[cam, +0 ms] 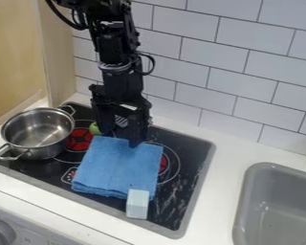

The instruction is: Move the blue cloth to the upper right side of the burner

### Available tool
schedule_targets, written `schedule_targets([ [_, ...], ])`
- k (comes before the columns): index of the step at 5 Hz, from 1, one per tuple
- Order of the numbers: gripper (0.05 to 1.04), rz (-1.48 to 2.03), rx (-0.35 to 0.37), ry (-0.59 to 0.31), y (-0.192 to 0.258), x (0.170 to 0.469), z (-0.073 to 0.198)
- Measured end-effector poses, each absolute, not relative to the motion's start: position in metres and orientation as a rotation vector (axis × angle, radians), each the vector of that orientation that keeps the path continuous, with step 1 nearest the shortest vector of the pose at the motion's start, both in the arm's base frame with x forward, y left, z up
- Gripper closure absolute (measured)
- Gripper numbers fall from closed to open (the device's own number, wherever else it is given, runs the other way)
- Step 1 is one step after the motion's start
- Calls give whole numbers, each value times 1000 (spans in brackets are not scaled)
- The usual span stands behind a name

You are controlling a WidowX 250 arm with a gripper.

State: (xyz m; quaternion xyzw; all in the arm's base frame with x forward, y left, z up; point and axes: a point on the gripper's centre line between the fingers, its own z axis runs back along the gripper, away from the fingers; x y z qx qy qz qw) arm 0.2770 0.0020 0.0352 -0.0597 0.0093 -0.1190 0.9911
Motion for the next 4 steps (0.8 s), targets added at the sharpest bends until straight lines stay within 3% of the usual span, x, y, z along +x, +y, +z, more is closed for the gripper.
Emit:
schedule_targets([
  [1, 85, -236, -130, 70, 0, 264, 25],
  [3, 85, -237, -114, 56, -7, 247, 15],
  [4, 85, -240, -63, 42, -2, 246, 11],
])
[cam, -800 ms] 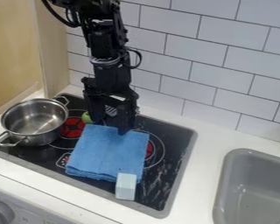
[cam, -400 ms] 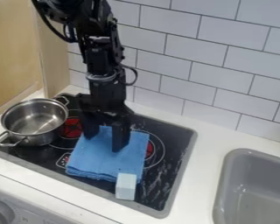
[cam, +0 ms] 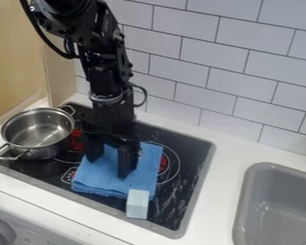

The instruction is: Move the blue cloth to the upper right side of the burner

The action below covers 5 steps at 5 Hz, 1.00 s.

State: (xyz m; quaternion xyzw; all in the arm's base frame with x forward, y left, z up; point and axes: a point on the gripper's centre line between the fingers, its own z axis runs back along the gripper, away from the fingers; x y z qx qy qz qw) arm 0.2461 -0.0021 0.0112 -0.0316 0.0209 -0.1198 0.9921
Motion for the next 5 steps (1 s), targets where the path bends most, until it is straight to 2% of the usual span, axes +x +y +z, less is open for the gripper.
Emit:
schedule_targets([
  [2, 85, -295, -31, 34, -10, 254, 1],
  [5, 85, -310, -50, -7, -19, 288, -2],
])
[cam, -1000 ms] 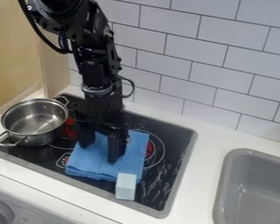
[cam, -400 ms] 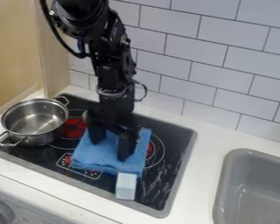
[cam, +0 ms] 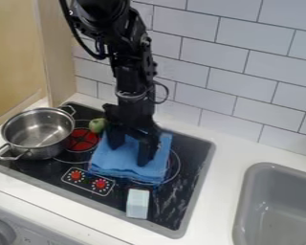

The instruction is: Move the blue cloth to the upper right side of the burner

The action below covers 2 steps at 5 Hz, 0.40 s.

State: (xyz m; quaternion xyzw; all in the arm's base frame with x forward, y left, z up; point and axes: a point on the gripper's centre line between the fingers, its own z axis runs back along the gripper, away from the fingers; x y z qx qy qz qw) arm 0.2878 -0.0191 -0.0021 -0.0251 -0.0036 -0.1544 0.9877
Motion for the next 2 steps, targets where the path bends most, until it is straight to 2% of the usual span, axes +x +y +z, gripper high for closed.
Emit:
schedule_targets([
  [2, 85, -416, -53, -29, -49, 315, -2],
])
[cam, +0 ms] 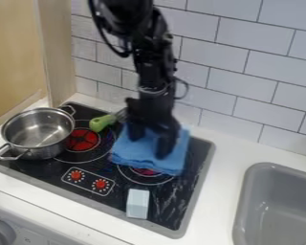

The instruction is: Move the blue cloth to the upper right side of the burner

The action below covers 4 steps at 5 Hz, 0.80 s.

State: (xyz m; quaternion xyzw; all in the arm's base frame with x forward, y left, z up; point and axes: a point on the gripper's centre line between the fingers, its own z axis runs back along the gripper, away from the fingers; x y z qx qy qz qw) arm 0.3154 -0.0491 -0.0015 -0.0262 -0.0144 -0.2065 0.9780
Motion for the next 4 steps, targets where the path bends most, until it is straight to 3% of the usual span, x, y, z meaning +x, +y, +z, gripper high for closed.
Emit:
schedule_targets([
  [4, 85, -503, -46, -1, -81, 329, -1],
])
